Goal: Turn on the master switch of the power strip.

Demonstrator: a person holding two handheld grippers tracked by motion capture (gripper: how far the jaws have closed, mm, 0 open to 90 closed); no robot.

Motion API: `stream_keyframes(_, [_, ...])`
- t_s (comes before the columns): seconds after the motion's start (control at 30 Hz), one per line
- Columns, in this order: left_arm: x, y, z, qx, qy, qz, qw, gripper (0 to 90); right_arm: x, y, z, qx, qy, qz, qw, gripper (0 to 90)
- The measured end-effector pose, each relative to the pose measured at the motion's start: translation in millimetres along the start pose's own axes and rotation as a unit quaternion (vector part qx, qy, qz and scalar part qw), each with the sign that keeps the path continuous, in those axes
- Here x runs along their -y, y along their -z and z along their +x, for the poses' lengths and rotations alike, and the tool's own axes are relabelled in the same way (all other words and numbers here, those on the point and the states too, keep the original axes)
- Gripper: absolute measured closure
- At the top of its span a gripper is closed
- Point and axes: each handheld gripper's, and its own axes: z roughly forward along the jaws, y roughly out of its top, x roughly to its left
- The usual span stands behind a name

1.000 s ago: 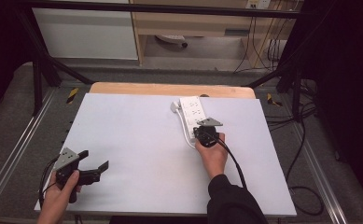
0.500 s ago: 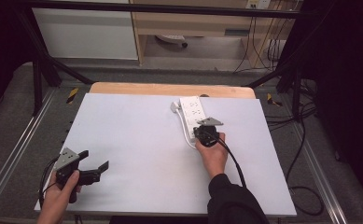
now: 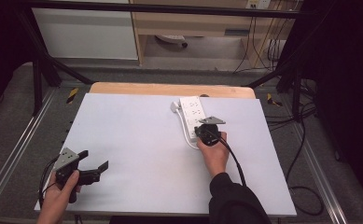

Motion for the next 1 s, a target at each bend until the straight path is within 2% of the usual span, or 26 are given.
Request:
stream_keyframes(0.43, [0.0,0.7,0.0,0.001,-0.001,-0.001,1.0,6.1,-1.1,-1.3,-2.9,-0.006,-0.016,-0.008,0.9998,90.0])
stream_keyframes(0.7, [0.0,1.0,-0.2,0.001,-0.001,0.0,1.0,6.1,-5.7,0.4,-3.9,-0.004,-0.015,-0.016,0.9998,87.9])
stream_keyframes(0.87, [0.1,1.2,-0.3,0.001,-0.002,0.0,1.0,6.1,-9.4,1.8,-5.5,-0.006,-0.025,-0.022,0.9994,76.9])
stream_keyframes(1.0, [0.1,1.2,-0.1,0.001,-0.002,0.0,1.0,6.1,-9.7,1.2,-6.9,-0.007,-0.025,-0.029,0.9993,67.3])
